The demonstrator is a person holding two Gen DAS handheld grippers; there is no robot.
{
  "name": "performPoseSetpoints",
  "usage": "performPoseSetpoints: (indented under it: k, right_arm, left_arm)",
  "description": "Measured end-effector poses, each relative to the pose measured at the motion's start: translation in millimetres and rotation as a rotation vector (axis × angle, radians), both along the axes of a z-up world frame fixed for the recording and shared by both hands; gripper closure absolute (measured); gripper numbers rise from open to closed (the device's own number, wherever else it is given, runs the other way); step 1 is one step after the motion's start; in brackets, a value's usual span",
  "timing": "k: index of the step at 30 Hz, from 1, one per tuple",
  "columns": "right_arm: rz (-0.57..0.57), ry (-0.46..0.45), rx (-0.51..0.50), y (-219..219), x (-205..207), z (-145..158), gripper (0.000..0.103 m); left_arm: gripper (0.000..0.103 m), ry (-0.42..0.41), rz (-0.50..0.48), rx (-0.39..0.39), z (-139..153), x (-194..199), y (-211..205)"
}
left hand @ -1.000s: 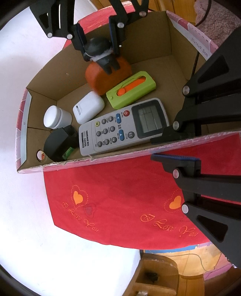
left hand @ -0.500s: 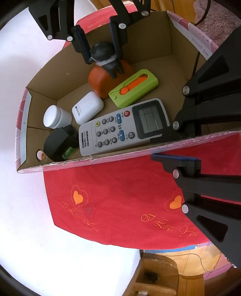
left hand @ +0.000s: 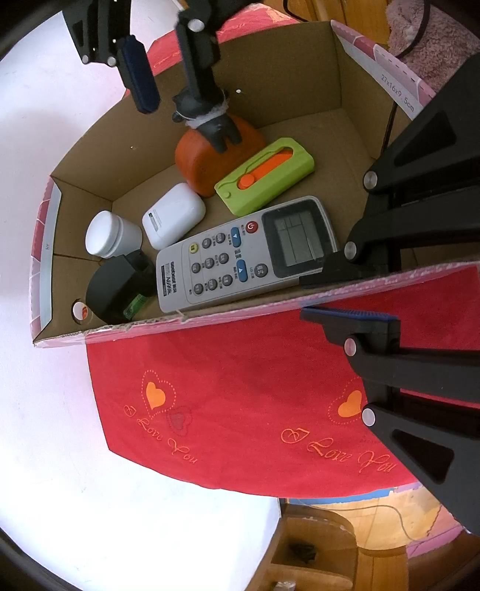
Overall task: Organize objects
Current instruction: 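Open the right gripper and move back out to the bedspread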
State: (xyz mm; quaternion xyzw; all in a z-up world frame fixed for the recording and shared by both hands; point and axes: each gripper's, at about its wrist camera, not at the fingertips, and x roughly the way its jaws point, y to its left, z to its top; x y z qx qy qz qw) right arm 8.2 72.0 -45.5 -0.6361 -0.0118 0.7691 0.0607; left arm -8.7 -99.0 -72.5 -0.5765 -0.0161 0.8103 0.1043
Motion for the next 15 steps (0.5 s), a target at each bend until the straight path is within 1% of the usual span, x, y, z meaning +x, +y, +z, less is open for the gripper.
performPoseSetpoints:
  k: [3,4,6,11,15]
  right_arm:
    - [-0.08,0.073,-0.046,11,9,12,0.07]
    - [-0.107,0.095,-0.06,17,12,12,0.07]
    - [-0.163,0.132,-0.076,13,9,21,0.07]
    - [-0.324,0.247,-0.097,32,39,41,0.07]
    - [-0.465,0.324,-0.09,48,68,47,0.07]
  left_arm:
    - [0.093,0.0,0.0,0.0,0,0,0]
    - [0.093,0.0,0.0,0.0,0,0,0]
    - [0.093,0.0,-0.001,0.0,0,0,0]
    - [0.093,-0.002,-0.007,-0.006,0,-1,0]
    - [0.093,-0.003,-0.01,-0.008,-1,-2,0]
